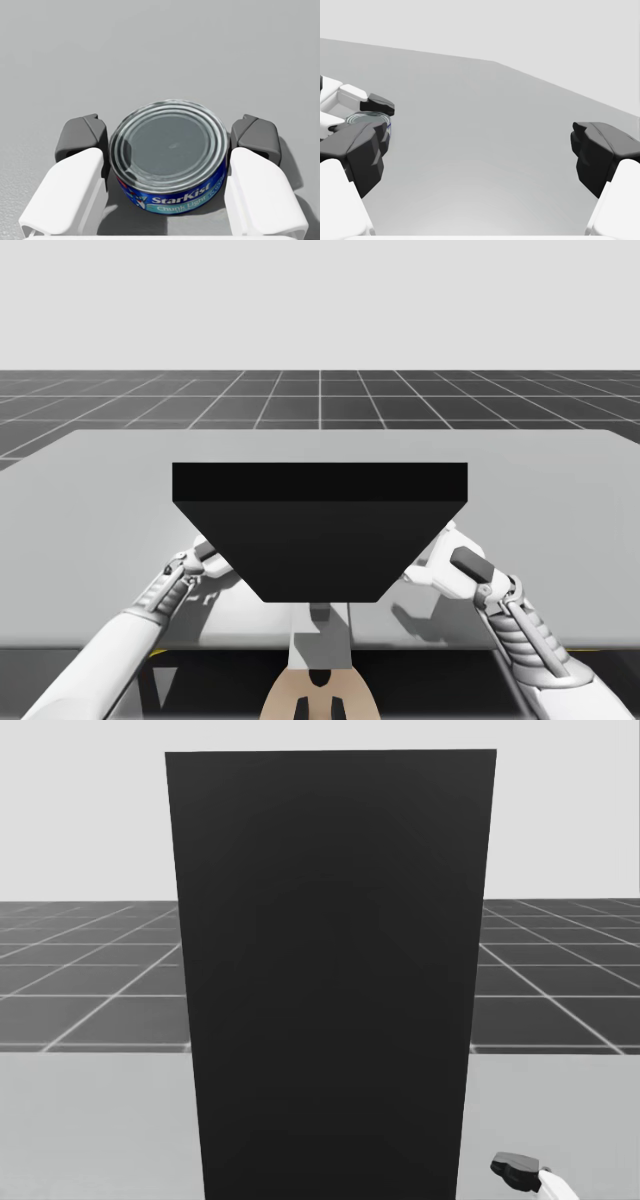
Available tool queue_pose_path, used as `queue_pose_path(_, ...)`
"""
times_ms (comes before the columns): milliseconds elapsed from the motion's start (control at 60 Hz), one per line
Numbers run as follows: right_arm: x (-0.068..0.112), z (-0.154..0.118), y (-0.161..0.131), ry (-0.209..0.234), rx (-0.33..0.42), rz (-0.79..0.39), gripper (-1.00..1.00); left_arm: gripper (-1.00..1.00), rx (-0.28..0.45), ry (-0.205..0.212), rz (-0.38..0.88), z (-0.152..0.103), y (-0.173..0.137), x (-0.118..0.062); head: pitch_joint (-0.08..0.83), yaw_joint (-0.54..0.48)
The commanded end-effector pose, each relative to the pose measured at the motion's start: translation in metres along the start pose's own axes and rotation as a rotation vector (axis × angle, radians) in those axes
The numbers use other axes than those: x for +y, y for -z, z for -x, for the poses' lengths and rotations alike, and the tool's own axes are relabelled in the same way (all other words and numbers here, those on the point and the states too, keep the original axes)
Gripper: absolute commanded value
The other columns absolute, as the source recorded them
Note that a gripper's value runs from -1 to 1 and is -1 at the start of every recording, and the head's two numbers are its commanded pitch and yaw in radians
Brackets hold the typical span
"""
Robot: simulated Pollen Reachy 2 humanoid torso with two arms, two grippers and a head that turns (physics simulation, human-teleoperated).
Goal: Reach around the screen and pick up the object behind it.
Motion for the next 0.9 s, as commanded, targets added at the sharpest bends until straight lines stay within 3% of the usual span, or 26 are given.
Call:
queue_pose_path(17, -0.001, 0.000, 0.000, -0.002, -0.001, 0.006, -1.00, 1.00, 0.027, -0.018, 0.016, 0.007, -0.006, -0.008, 0.104, 0.02)
queue_pose_path(150, -0.001, 0.000, 0.000, -0.004, -0.001, 0.010, -1.00, 1.00, 0.016, 0.008, 0.000, -0.012, -0.013, -0.003, 0.104, 0.02)
queue_pose_path(517, -0.003, -0.001, 0.000, -0.004, -0.006, 0.020, -1.00, 1.00, -0.028, 0.139, -0.054, -0.087, -0.026, 0.035, 0.098, 0.01)
queue_pose_path(750, -0.004, -0.002, -0.001, -0.006, -0.008, 0.024, -1.00, 1.00, -0.098, 0.230, -0.096, -0.164, -0.032, 0.063, 0.095, 0.01)
queue_pose_path(900, -0.004, -0.002, -0.001, -0.007, -0.009, 0.026, -1.00, 1.00, -0.160, 0.283, -0.108, -0.208, -0.034, 0.067, 0.096, 0.01)
